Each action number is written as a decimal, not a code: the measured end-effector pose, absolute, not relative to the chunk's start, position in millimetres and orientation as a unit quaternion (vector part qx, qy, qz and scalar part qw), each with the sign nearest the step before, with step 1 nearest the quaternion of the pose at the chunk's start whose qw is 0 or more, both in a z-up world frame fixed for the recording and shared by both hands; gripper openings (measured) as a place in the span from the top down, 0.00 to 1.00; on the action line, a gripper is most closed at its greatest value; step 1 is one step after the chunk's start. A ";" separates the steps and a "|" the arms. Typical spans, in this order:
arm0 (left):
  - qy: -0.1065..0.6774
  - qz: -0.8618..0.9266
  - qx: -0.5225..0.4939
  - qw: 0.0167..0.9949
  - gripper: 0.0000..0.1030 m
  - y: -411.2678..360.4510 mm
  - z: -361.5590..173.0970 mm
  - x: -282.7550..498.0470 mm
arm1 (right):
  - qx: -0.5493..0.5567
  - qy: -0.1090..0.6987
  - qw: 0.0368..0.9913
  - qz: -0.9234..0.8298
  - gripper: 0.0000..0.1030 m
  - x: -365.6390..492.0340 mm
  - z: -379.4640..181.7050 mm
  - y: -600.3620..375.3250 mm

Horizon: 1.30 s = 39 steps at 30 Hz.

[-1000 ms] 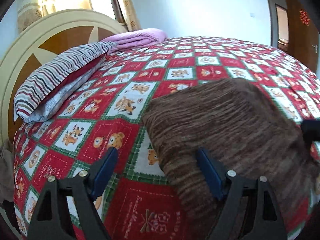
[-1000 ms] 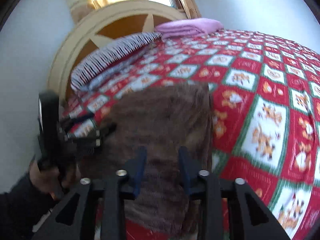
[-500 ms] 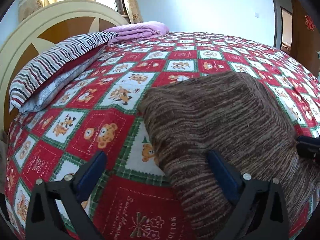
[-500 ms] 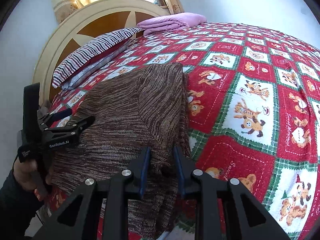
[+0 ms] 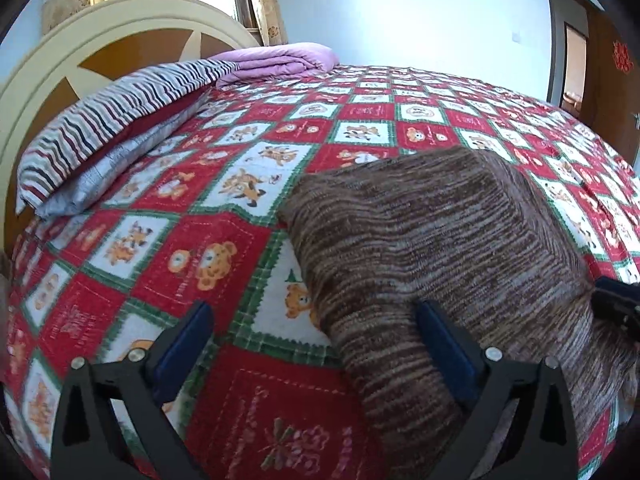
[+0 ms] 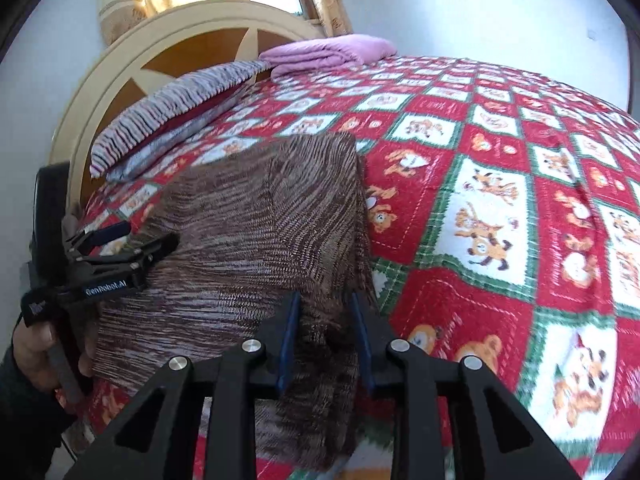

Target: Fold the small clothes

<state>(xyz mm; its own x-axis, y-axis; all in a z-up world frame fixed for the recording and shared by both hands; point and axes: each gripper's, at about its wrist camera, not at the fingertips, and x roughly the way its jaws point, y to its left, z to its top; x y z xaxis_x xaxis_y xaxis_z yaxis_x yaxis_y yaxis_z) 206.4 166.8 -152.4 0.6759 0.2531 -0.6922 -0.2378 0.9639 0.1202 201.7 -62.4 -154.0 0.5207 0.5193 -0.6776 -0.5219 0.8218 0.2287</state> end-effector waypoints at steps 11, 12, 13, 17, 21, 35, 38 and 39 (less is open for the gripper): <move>0.339 0.100 0.019 0.935 0.00 138.4 -105.5 144.7 | -0.030 0.321 0.896 0.305 0.48 136.9 -103.3 -66.3; 0.337 0.100 0.017 0.936 0.00 136.9 -102.7 141.1 | -0.035 0.314 0.899 0.304 0.48 130.3 -100.3 -66.4; 0.334 0.097 0.015 0.937 0.00 136.4 -100.2 138.4 | -0.039 0.305 0.902 0.304 0.48 123.3 -96.8 -66.7; 0.321 0.094 0.018 0.942 0.00 129.9 -90.2 124.4 | -0.057 0.276 0.913 0.295 0.48 100.6 -81.9 -70.7; 0.309 0.089 0.015 0.947 0.00 123.6 -76.7 109.9 | -0.067 0.241 0.924 0.288 0.48 79.4 -64.7 -74.2; 0.265 0.086 0.021 0.960 0.00 111.9 -46.5 85.7 | -0.058 0.212 0.934 0.280 0.48 50.0 -46.7 -81.2; 0.263 0.085 0.023 0.961 0.00 109.6 -45.1 84.2 | -0.057 0.210 0.936 0.278 0.48 47.4 -45.4 -82.8; 0.263 0.085 0.023 0.961 0.00 109.2 -44.8 84.0 | -0.056 0.210 0.936 0.278 0.48 47.1 -45.4 -83.8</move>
<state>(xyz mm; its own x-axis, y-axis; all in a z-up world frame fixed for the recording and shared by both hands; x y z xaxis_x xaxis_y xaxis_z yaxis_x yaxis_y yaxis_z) 84.0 109.2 -44.8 0.8477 0.1751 -0.5007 -0.1507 0.9846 0.0892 47.1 -83.8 -45.4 0.7580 0.4962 -0.4233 -0.5429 0.8397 0.0119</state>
